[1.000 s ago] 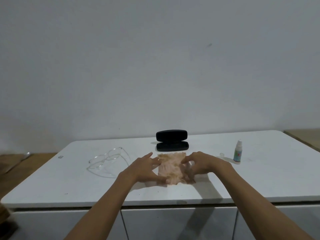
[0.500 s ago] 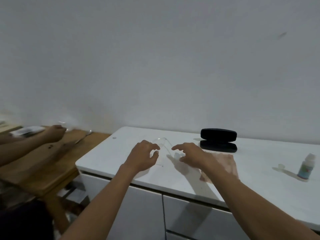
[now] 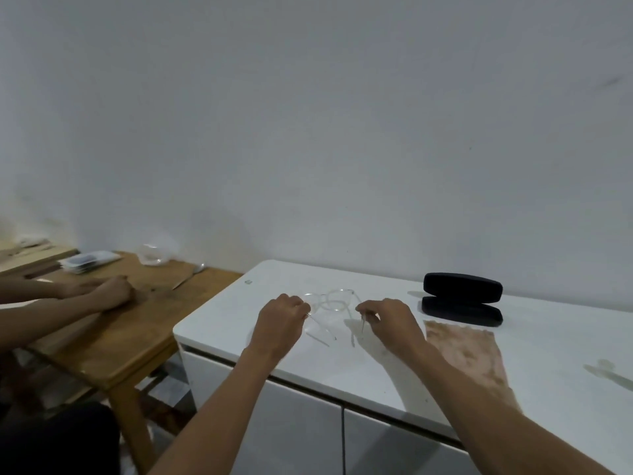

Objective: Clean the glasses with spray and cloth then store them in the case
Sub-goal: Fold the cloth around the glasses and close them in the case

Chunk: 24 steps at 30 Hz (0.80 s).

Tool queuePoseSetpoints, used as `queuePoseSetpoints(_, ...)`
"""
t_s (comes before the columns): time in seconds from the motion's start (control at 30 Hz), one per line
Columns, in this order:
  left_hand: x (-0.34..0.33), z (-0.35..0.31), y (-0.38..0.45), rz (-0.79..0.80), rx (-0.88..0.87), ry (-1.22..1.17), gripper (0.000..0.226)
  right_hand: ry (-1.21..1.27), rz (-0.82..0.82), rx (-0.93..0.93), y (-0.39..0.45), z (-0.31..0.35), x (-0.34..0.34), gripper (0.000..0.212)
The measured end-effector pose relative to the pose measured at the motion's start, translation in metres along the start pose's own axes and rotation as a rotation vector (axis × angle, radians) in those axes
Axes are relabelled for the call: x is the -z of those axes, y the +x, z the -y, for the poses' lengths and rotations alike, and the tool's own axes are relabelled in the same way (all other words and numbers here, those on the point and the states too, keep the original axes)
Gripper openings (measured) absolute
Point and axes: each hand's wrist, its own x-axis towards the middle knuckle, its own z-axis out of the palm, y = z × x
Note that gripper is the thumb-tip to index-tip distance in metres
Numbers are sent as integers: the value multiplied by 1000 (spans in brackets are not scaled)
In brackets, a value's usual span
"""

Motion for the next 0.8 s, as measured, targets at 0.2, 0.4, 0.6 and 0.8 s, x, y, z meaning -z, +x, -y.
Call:
queuePoseSetpoints(0.2, 5, -21, 25, -223, 168, -169, 15, 133, -178, 2, 7, -4, 30, 22)
queuePoseSetpoints(0.4, -1, -67, 65, -72, 397, -591, 10, 158, -321, -53, -5, -35, 74, 14)
queuePoseSetpoints(0.6, -5, -126, 88, 112, 329, -780, 7, 90, -370, -159, -44, -77, 123, 22)
queuePoseSetpoints(0.8, -18, -166, 90, 223, 234, -826, 10, 25, -390, -211, -81, -102, 151, 22)
